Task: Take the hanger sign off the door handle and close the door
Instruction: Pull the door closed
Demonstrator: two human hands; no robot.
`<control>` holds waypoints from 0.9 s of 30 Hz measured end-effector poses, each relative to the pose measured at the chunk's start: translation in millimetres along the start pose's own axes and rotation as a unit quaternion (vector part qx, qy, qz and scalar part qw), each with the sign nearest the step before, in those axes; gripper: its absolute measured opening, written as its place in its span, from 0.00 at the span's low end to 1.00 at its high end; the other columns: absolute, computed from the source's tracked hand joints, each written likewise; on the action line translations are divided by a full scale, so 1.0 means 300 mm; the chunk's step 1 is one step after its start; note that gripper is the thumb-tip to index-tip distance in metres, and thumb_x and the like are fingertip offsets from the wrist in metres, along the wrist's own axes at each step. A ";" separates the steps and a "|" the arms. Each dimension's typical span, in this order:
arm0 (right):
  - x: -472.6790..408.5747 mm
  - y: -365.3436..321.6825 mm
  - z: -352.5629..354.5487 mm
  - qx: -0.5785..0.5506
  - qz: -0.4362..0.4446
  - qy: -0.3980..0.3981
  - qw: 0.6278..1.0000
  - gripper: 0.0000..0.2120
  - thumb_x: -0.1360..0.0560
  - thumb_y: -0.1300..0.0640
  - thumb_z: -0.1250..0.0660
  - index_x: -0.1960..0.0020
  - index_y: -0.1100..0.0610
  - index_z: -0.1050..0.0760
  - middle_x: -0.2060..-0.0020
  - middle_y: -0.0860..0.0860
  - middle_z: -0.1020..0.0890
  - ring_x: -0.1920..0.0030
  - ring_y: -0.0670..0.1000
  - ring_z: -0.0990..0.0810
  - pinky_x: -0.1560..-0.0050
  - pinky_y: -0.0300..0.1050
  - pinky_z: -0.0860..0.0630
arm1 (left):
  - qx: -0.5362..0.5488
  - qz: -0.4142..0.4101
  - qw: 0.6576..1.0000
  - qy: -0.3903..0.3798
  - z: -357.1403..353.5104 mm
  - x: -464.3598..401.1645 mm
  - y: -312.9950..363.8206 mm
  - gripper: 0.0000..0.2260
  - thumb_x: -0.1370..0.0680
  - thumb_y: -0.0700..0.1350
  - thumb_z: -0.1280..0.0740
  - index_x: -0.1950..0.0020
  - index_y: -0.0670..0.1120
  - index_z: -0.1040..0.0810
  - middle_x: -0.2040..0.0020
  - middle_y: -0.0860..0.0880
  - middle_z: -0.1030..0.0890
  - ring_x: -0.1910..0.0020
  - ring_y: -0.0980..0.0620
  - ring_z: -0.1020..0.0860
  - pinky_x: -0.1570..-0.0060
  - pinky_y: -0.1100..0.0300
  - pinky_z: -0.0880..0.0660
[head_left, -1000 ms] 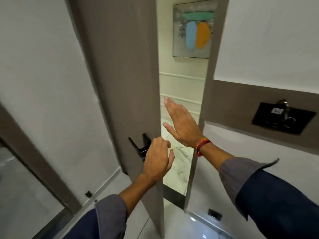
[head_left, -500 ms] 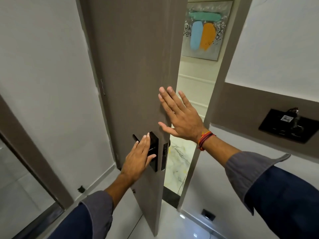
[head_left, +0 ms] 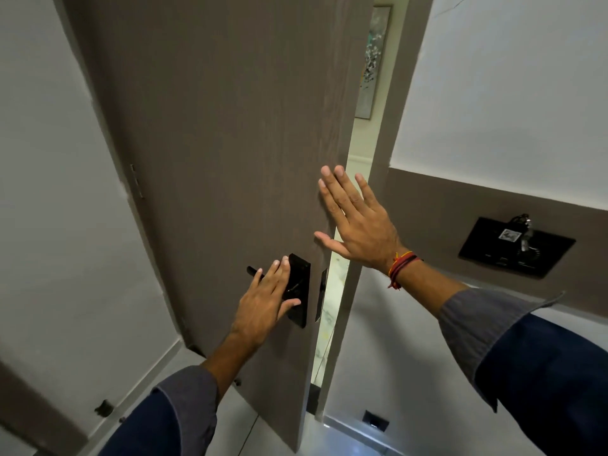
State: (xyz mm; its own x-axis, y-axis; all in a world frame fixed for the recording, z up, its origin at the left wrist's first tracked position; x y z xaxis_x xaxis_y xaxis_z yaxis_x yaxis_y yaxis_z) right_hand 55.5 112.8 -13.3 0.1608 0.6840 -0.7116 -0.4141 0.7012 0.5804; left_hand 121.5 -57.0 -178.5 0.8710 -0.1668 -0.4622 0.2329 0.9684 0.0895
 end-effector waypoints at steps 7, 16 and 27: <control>0.030 0.157 -0.099 0.071 -0.030 -0.091 0.993 0.47 0.17 0.30 0.47 0.14 0.65 0.50 0.14 0.61 0.47 0.14 0.61 0.46 0.15 0.61 0.48 | -0.046 -0.034 0.997 -0.048 -0.121 -0.231 0.017 0.36 0.20 0.61 0.39 0.19 0.42 0.42 0.19 0.45 0.38 0.20 0.45 0.38 0.23 0.43 0.36; -0.020 0.216 -0.212 0.224 -0.066 -0.181 0.955 0.50 0.19 0.31 0.44 0.15 0.67 0.53 0.14 0.63 0.48 0.13 0.61 0.48 0.15 0.57 0.53 | -0.061 -0.034 0.995 -0.075 -0.262 -0.459 0.035 0.34 0.18 0.60 0.42 0.18 0.43 0.46 0.18 0.46 0.40 0.19 0.44 0.42 0.21 0.42 0.42; -0.070 0.228 -0.305 0.315 -0.026 -0.220 0.923 0.38 0.18 0.38 0.40 0.24 0.70 0.30 0.17 0.69 0.45 0.14 0.63 0.49 0.16 0.63 0.56 | -0.076 -0.025 0.995 -0.067 -0.327 -0.558 0.040 0.34 0.17 0.61 0.46 0.18 0.44 0.50 0.17 0.46 0.44 0.18 0.44 0.44 0.20 0.40 0.47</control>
State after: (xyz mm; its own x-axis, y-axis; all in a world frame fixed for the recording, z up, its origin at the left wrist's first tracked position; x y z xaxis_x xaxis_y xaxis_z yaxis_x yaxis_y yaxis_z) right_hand -58.2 128.1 5.0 0.5720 0.5648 -0.5948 0.1848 0.6177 0.7644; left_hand -63.9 0.7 -186.6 0.9122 -0.2278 -0.3406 0.2170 0.9737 -0.0700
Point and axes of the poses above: each hand's wrist, its own x-axis away from the middle knuckle, its own z-axis out of the back of the hand, y = z × x, the point moved 6 cm from there along -x, towards the middle knuckle
